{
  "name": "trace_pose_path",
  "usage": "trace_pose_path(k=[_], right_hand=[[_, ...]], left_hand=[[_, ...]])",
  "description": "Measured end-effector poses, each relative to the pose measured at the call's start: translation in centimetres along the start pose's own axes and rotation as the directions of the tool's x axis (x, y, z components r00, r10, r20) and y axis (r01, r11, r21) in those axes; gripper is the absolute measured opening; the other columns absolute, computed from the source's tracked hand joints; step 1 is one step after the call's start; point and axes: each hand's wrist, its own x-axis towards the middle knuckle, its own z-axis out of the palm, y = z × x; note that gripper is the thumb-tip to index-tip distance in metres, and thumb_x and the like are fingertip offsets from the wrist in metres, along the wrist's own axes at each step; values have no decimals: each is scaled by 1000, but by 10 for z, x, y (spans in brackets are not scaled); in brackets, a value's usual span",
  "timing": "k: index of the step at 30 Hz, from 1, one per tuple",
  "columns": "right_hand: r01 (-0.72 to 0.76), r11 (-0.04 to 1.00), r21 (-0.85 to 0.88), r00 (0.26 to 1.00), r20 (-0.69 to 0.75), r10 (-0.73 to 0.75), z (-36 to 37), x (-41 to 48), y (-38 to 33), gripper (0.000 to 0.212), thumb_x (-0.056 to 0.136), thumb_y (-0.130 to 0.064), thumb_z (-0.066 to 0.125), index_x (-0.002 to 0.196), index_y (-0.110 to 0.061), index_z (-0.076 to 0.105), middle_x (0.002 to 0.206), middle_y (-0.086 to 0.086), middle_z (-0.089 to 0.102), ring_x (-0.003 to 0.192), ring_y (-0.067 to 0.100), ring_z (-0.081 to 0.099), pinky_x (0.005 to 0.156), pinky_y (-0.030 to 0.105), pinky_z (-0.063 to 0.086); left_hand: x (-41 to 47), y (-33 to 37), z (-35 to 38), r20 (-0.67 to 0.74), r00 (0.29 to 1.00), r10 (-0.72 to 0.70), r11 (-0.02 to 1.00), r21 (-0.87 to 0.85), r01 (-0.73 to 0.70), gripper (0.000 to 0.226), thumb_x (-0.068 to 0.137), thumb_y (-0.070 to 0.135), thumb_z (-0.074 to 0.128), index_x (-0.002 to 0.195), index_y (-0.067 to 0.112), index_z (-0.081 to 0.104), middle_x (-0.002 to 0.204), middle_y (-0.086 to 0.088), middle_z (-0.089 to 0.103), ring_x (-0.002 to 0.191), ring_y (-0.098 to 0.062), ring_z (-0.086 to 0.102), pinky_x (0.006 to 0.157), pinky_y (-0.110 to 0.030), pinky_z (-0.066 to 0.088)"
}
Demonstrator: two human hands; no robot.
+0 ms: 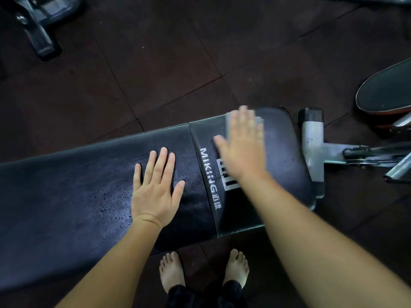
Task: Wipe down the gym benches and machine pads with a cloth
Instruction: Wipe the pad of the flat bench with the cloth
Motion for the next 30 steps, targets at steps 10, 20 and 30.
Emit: trace_pose_path(k=[10, 20, 30], right_hand=[[-57, 998, -17, 998, 36, 58, -3, -33, 95, 78, 105, -59, 21, 164, -14, -2, 172, 7, -9, 159, 23, -9, 129, 49, 4], [241, 970, -36, 969, 58, -239, 45, -152, 22, 76, 104, -57, 25, 165, -17, 7, 173, 6, -2, 159, 24, -4, 128, 47, 1], [-214, 977, 10, 977, -3, 214, 31, -148, 11, 82, 104, -62, 15, 163, -9, -5, 170, 17, -10, 158, 33, -9, 128, 55, 7]], left_hand=[[0, 1, -1, 2, 1000, -4, 1000, 1, 4, 71, 105, 56, 23, 166, 22, 14, 175, 5, 6, 161, -19, 1, 129, -55, 8], [-2, 0, -4, 6, 1000, 5, 1000, 2, -5, 71, 105, 56, 20, 166, 20, 16, 175, 3, 7, 161, -20, 1, 128, -55, 9], [-2, 0, -7, 38, 999, 10, 1000, 20, -10, 68, 109, 56, 16, 167, 21, 8, 175, 2, 1, 161, -21, -3, 129, -55, 7]])
